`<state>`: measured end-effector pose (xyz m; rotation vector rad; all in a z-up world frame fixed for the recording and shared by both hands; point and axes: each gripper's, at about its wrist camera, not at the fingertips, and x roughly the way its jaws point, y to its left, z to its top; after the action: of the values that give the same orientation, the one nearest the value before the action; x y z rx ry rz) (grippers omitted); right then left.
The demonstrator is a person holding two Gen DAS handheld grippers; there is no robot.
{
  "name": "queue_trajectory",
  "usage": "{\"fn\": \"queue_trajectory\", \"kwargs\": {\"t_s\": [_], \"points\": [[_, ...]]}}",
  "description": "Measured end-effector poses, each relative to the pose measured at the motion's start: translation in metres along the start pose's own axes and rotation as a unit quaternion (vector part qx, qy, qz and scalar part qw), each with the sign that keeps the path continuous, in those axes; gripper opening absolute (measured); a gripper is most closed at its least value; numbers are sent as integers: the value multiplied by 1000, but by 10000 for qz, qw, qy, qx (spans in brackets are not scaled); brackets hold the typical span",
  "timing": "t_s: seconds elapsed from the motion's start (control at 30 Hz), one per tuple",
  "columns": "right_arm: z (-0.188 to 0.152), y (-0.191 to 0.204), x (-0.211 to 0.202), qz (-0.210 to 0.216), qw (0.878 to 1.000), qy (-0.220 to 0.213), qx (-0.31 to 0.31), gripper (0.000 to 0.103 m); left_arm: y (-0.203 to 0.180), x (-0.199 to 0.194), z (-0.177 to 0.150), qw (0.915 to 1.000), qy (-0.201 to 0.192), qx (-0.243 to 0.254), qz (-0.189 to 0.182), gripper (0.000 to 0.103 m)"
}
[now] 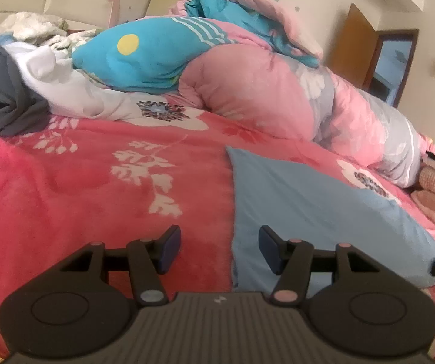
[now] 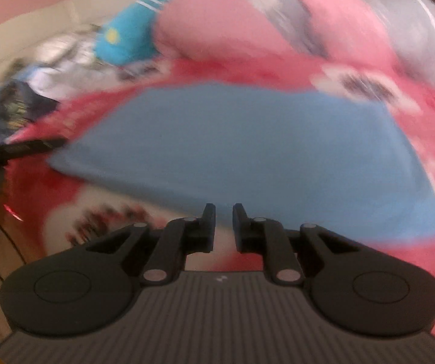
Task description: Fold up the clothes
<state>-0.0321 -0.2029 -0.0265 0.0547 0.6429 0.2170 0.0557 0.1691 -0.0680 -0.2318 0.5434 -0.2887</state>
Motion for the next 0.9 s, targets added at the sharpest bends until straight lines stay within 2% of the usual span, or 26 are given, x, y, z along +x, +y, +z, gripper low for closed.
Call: {"fn": "queue_trajectory", "kwargs": {"t_s": [0.1,0.17,0.23,0.33,0.4,0.53,0.63,0.67,0.8,0.9], "points": [[12,30,27,382,9985,-197,-329,13,3,-1,-1,10000,11,-14,-20,58],[6,41,52,369,9982,104,-469,14,4,-1,-1,10000,-1,7,-16,58],[-6,44,54,288,9982,144,-496,14,5,-1,-2,10000,-17,-8,-25,58],[-5,51,38,270,9961,388,-742,14,9,0,-2,10000,-26,-73,-54,59],[3,55,34,231,9961,330,-786,14,10,-1,-3,9999,-40,-102,-70,59],[19,72,51,442,9958,-119,-796,14,15,-5,-3,9998,-98,-170,-37,59],[6,79,78,589,9957,297,-649,15,19,-7,-3,9996,-146,-248,-18,59],[0,83,74,547,9964,161,-631,16,21,-8,-2,9995,-162,-273,-11,59],[0,101,53,720,9919,228,-1018,16,26,-11,-2,9990,-226,-377,14,59],[14,109,54,670,9925,-127,-1011,16,31,-13,-2,9986,-274,-455,34,59]]}}
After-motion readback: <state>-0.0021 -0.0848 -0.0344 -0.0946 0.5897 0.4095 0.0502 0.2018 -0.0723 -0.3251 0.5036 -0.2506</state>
